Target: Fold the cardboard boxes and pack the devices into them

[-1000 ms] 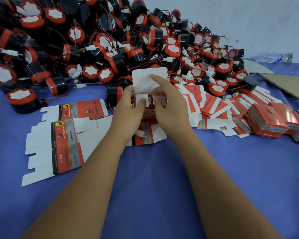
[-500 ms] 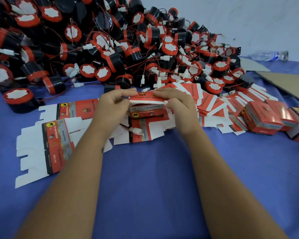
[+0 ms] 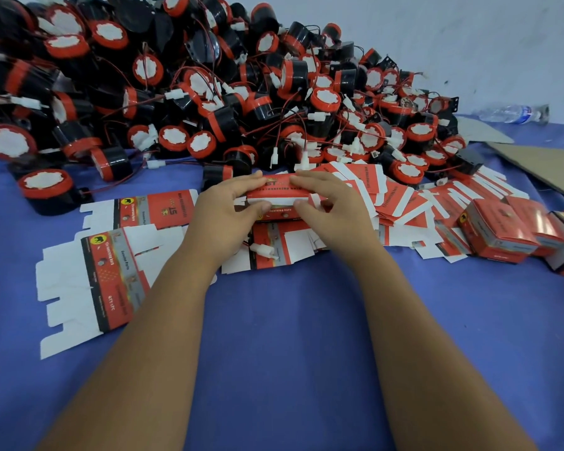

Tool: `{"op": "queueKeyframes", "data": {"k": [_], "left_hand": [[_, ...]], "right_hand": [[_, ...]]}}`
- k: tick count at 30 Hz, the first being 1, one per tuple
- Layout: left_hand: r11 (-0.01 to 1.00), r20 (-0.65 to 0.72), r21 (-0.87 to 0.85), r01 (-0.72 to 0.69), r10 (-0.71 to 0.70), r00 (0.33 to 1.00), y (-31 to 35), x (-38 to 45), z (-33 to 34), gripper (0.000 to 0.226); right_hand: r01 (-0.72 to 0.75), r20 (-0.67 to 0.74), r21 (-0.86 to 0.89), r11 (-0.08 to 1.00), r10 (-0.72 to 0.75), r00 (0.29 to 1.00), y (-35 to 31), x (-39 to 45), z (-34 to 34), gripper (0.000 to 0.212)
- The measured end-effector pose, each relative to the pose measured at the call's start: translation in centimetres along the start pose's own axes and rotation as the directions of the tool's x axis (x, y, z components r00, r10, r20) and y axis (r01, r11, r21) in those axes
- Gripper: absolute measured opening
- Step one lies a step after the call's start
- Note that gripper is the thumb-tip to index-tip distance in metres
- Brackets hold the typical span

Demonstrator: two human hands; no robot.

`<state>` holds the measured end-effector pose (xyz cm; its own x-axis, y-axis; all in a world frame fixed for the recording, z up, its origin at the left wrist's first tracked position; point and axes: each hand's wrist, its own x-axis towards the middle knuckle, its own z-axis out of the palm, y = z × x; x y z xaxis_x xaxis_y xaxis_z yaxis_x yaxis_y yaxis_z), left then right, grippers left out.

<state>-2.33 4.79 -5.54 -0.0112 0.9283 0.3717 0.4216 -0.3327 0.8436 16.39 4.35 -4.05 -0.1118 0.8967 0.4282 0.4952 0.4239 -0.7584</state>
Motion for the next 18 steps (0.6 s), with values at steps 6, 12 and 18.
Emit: {"op": "queueKeyframes", "data": {"k": [6, 12, 18], "left_hand": [[0.982, -0.001, -0.191, -0.011, 0.011, 1.000, 0.5, 0.2, -0.3, 0.027], [0.950, -0.016, -0.313, 0.013, -0.019, 1.000, 1.0, -0.1, -0.3, 0.031], [0.941, -0.005, -0.336, 0.038, -0.042, 0.999, 1.3, -0.3, -0.4, 0.030]], "right_hand": [[0.055, -0.127, -0.064, 0.996, -0.062, 0.990, -0.2, 0.1, 0.5, 0.027], [0.037, -0.109, -0.107, 0.994, -0.049, 0.993, -0.5, 0.1, 0.7, 0.026], [0.026, -0.101, -0.119, 0.993, -0.038, 0.994, -1.0, 0.1, 0.5, 0.025]]}}
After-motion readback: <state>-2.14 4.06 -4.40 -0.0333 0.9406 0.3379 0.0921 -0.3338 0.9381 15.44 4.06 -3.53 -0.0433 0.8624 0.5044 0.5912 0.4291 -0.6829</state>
